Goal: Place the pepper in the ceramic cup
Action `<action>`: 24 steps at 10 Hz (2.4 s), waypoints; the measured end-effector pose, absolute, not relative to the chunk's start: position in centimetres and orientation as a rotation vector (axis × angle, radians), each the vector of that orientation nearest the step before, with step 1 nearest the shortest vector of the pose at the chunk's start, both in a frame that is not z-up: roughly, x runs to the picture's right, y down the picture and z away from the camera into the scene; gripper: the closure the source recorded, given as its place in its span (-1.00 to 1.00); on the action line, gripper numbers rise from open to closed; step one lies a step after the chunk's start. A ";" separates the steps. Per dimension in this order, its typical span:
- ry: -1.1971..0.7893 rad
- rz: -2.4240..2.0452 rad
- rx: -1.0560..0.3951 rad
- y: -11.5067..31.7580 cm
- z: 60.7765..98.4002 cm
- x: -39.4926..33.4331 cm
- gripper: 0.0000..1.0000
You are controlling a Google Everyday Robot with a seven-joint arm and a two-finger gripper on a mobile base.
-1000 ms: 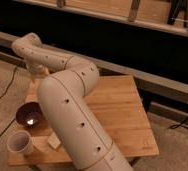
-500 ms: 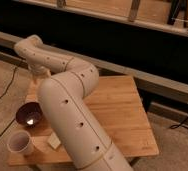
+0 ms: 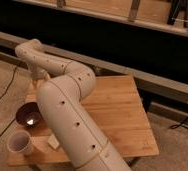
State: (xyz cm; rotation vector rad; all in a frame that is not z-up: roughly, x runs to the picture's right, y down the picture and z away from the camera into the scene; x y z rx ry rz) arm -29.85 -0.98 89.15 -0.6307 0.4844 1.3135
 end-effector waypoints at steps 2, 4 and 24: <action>0.499 1.306 -0.648 -0.3 89.8 -29.8 -0.30; 0.500 1.293 -0.654 0.1 90.4 -30.0 -0.30; 0.497 1.269 -0.596 4.8 95.1 -28.9 -0.30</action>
